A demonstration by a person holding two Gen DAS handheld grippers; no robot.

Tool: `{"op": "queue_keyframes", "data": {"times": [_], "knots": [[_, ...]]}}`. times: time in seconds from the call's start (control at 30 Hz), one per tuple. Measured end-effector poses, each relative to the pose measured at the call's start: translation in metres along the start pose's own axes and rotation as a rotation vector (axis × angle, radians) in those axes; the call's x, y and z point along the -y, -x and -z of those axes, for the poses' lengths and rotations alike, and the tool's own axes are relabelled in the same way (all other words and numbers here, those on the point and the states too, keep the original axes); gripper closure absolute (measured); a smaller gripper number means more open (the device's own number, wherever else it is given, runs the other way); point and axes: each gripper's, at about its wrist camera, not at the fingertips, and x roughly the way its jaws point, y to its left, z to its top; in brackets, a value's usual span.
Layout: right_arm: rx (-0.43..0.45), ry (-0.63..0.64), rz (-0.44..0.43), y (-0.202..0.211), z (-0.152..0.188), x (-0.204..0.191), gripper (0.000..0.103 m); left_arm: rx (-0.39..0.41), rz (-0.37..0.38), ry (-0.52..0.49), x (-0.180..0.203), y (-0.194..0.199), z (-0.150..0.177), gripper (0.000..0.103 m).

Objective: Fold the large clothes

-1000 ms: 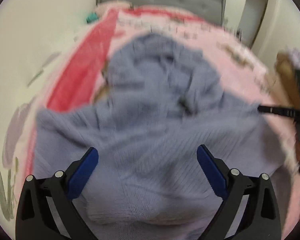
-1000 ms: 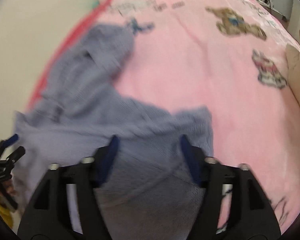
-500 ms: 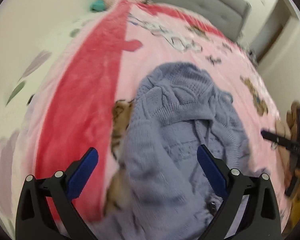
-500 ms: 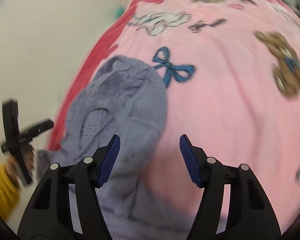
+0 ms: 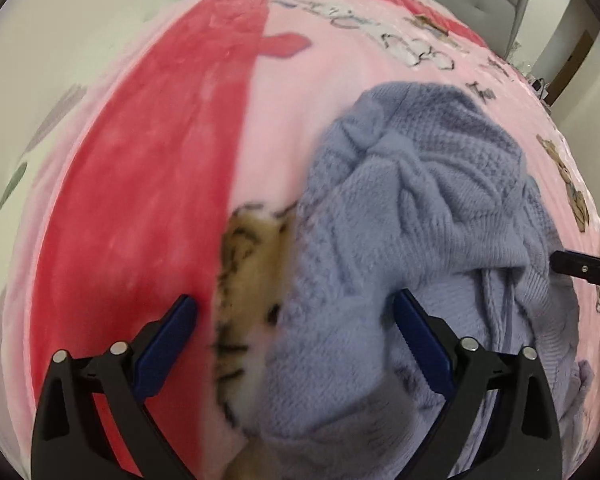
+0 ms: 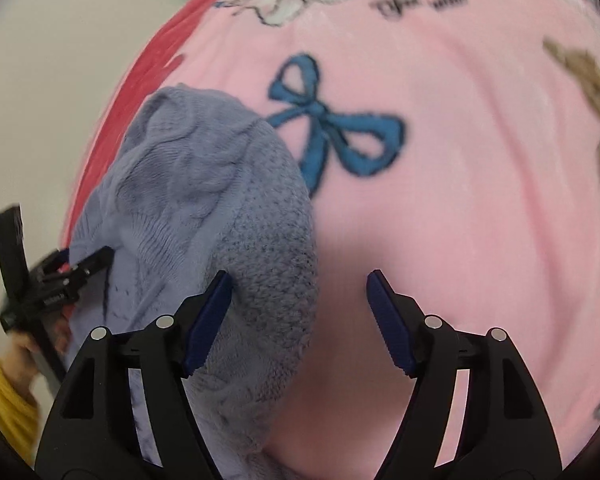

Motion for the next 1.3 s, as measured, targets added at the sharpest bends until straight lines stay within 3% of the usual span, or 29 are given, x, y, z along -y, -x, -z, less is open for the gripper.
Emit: {"op": "queue_keyframes", "data": {"times": [0.07,0.17,0.2,0.27,0.37,0.57,0.77,0.83,0.93,1.1,1.13,1.2,1.3], "knots": [[0.011,-0.03,-0.035,-0.002,-0.001,0.001,0.044,0.004,0.004,-0.015,0.004,0.001,-0.003,0.033],[-0.007,-0.083,-0.082,-0.006,-0.001,0.002,0.076,-0.003,0.001,-0.032,0.008,0.001,-0.008,0.054],[-0.011,-0.097,-0.104,-0.005,-0.001,0.003,0.095,-0.013,0.001,-0.029,0.007,0.002,-0.01,0.057],[0.021,-0.113,-0.138,0.006,0.0,0.001,0.096,-0.004,0.03,-0.017,0.003,0.006,-0.013,0.08],[0.057,-0.077,-0.171,0.025,0.003,-0.011,0.096,0.045,0.067,-0.043,0.004,0.024,-0.009,0.09],[0.119,0.027,-0.285,0.082,0.036,-0.04,0.097,0.154,0.273,-0.009,-0.004,0.091,0.023,0.091],[0.171,0.042,-0.403,0.135,0.099,-0.044,0.097,0.234,0.328,-0.027,-0.011,0.16,0.079,0.091],[0.163,0.041,-0.443,0.148,0.129,-0.042,0.097,0.22,0.324,-0.064,-0.006,0.174,0.107,0.091],[0.139,0.064,-0.414,0.156,0.165,-0.044,0.096,0.157,0.284,-0.136,0.008,0.18,0.155,0.091],[0.115,0.028,-0.36,0.154,0.234,-0.029,0.096,0.191,0.115,-0.369,0.046,0.184,0.235,0.09],[0.11,0.012,-0.352,0.152,0.246,-0.025,0.097,0.176,0.094,-0.382,0.047,0.178,0.244,0.09],[0.078,-0.021,-0.316,0.141,0.27,-0.016,0.097,0.113,0.098,-0.306,0.038,0.16,0.254,0.089],[0.07,-0.094,-0.331,0.126,0.291,-0.01,0.097,0.167,0.057,-0.28,0.033,0.152,0.262,0.088]]}}
